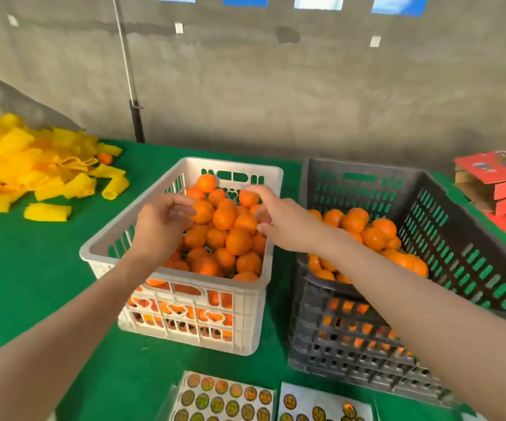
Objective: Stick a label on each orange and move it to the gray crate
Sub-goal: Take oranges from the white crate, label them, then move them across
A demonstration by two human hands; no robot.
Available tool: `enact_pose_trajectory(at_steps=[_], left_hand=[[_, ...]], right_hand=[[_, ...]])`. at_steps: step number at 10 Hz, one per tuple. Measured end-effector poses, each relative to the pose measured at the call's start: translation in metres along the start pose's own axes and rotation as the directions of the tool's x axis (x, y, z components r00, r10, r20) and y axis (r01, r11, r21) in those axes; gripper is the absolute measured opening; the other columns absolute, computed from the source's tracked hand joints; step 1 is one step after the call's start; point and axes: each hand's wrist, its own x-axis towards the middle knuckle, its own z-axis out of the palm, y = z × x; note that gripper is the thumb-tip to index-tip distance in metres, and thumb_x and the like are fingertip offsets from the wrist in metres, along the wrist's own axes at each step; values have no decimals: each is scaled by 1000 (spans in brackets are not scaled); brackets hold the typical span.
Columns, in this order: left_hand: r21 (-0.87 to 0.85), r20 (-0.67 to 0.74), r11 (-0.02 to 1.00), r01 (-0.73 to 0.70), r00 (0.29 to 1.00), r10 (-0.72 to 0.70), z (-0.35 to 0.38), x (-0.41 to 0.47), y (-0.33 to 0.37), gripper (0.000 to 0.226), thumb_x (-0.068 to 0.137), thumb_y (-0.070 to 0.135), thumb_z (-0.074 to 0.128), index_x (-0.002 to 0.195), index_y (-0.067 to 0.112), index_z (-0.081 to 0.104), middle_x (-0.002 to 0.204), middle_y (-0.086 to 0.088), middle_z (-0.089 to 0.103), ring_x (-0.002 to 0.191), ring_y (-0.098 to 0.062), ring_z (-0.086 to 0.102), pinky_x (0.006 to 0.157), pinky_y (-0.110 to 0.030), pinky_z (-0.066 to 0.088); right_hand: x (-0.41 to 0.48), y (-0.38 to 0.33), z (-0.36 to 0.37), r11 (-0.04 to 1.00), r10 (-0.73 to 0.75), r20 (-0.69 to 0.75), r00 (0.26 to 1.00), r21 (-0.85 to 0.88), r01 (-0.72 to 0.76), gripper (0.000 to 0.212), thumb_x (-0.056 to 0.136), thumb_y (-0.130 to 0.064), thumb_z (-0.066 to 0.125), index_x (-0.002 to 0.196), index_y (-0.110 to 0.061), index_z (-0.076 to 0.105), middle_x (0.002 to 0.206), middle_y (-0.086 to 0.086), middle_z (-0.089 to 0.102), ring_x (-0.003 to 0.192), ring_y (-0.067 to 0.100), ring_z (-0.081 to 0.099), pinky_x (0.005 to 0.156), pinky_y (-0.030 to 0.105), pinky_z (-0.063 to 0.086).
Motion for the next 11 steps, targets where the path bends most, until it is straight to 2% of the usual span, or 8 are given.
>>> enact_pose_trajectory(at_steps=[2, 3, 4, 5, 6, 9, 10, 11], left_hand=[[209, -26, 966, 154, 988, -152, 1, 78, -53, 29, 84, -10, 48, 95, 12, 63, 87, 1, 65, 73, -23, 61, 54, -23, 46], [435, 112, 884, 169, 964, -240, 19, 120, -75, 31, 86, 1, 57, 117, 2, 58, 114, -16, 62, 105, -33, 58, 82, -34, 48], [583, 240, 802, 131, 915, -323, 40, 144, -85, 9, 86, 3, 56, 85, 10, 50, 98, -14, 53, 92, -27, 55, 64, -27, 41], [565, 296, 810, 161, 876, -380, 60, 155, -98, 17, 87, 2, 58, 87, 13, 45, 100, -13, 46, 85, -22, 53, 66, -26, 43], [592, 352, 793, 142, 840, -412, 71, 159, -109, 37, 89, 4, 59, 125, 3, 49, 131, -23, 44, 117, -35, 50, 98, -40, 44], [207, 261, 855, 475, 816, -516, 59, 155, -116, 59, 80, 4, 72, 131, 13, 45, 128, -20, 51, 111, -38, 57, 91, -48, 52], [-188, 410, 734, 653, 731, -545, 45, 140, -91, 48, 80, 0, 71, 116, 24, 52, 123, -12, 53, 99, -32, 61, 68, -41, 58], [-496, 542, 526, 690, 720, -434, 29, 104, -52, 43, 75, 7, 70, 112, 24, 57, 119, -13, 61, 101, -33, 65, 68, -41, 59]], right_hand=[[62, 25, 40, 986, 159, 46, 986, -63, -156, 83, 94, -8, 49, 151, -30, -8, 65, 3, 52, 54, 18, 54, 45, 29, 40], [71, 37, 53, 980, 200, 31, 979, -2, -200, 86, 95, -10, 48, 148, -37, -14, 75, 9, 61, 64, 27, 62, 56, 39, 50], [74, 44, 51, 972, 224, -2, 975, 70, -223, 85, 95, -12, 48, 146, -42, -14, 90, 12, 66, 75, 27, 66, 69, 44, 57], [73, 48, 52, 969, 226, -17, 974, 105, -223, 87, 95, -14, 50, 146, -43, -14, 102, 12, 64, 77, 24, 66, 76, 47, 56], [74, 51, 53, 972, 212, -36, 977, 113, -207, 87, 95, -15, 51, 145, -46, -14, 103, 10, 63, 75, 19, 65, 75, 44, 56], [78, 57, 53, 974, 170, -157, 973, 177, -141, 68, 93, -15, 56, 145, -41, 21, 128, -4, 48, 99, 7, 53, 80, 21, 47], [76, 54, 47, 960, 208, -256, 944, 236, -147, 48, 92, -16, 58, 135, -31, 44, 125, -5, 51, 106, 7, 50, 92, 21, 44], [70, 45, 34, 915, 284, -351, 892, 377, -142, 20, 92, -17, 60, 110, -24, 61, 110, -8, 58, 92, -4, 51, 78, 3, 39]])
